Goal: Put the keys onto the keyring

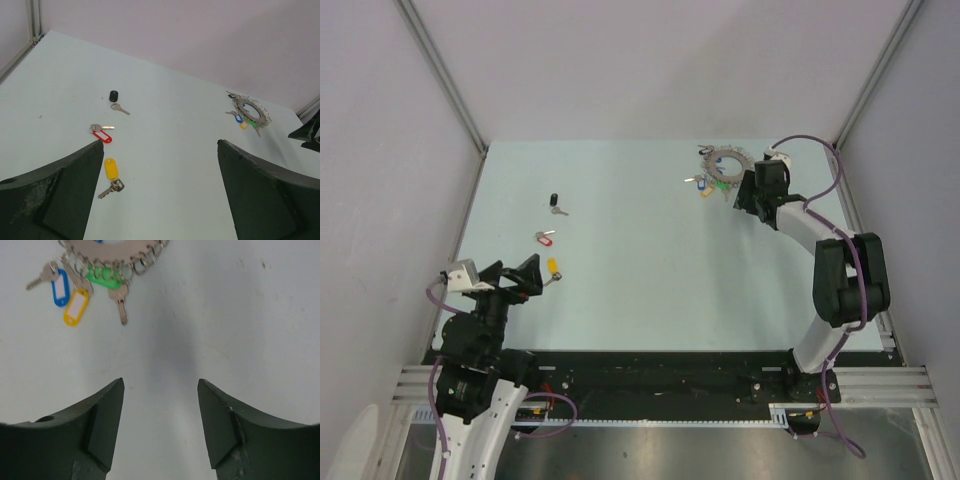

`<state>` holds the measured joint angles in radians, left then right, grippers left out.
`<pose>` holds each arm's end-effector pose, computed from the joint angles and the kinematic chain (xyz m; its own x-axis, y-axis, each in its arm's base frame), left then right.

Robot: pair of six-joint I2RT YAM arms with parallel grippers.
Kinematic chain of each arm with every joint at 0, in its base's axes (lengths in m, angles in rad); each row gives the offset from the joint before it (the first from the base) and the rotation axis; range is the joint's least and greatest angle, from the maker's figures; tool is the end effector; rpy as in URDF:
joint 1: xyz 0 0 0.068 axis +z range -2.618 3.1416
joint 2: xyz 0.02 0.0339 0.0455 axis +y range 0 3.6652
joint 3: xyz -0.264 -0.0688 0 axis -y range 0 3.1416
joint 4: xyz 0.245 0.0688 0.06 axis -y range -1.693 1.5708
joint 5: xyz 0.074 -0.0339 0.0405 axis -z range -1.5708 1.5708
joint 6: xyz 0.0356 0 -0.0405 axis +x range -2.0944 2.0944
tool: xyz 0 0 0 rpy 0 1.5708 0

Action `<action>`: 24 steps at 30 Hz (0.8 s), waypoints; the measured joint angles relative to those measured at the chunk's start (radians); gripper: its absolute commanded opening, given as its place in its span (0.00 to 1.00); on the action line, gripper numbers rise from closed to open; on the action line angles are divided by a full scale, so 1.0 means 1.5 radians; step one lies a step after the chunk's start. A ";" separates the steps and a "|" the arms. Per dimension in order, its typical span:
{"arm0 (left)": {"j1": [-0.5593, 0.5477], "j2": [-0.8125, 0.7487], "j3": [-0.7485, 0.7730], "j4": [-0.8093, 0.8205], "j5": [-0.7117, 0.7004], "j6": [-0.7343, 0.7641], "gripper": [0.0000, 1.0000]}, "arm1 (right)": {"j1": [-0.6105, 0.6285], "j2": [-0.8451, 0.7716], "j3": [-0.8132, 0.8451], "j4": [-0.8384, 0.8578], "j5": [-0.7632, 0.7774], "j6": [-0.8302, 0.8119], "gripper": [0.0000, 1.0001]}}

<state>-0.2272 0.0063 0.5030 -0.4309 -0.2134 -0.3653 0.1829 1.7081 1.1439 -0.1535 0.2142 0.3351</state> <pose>0.0517 -0.0042 0.2918 0.0547 -0.3710 -0.9270 0.0362 0.9285 -0.3695 0.3723 0.0612 0.2232 -0.6174 0.2126 -0.7574 0.1935 0.9742 0.1157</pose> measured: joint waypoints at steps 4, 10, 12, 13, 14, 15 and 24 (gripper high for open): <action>0.000 0.000 0.000 0.000 0.000 0.000 1.00 | -0.030 0.081 0.054 0.069 -0.057 0.004 0.50; 0.001 0.000 0.000 -0.001 0.000 0.002 1.00 | -0.068 0.189 0.134 0.143 -0.133 0.025 0.39; 0.003 0.000 0.000 -0.001 0.000 0.004 1.00 | -0.075 0.229 0.163 0.156 -0.152 0.035 0.38; 0.003 0.000 0.000 -0.001 0.000 0.005 1.00 | -0.078 0.244 0.175 0.160 -0.158 0.037 0.37; 0.004 0.000 0.000 -0.001 0.000 0.005 1.00 | -0.081 0.263 0.192 0.160 -0.165 0.040 0.36; 0.004 0.000 0.000 -0.001 0.000 0.005 1.00 | -0.083 0.277 0.203 0.161 -0.169 0.043 0.36; 0.006 0.000 0.000 -0.002 0.000 0.005 1.00 | -0.084 0.368 0.280 0.159 -0.202 0.079 0.33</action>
<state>-0.2176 0.0067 0.5030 -0.4332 -0.2134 -0.3576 0.0570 2.2604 1.5639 0.0856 -0.0883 0.4530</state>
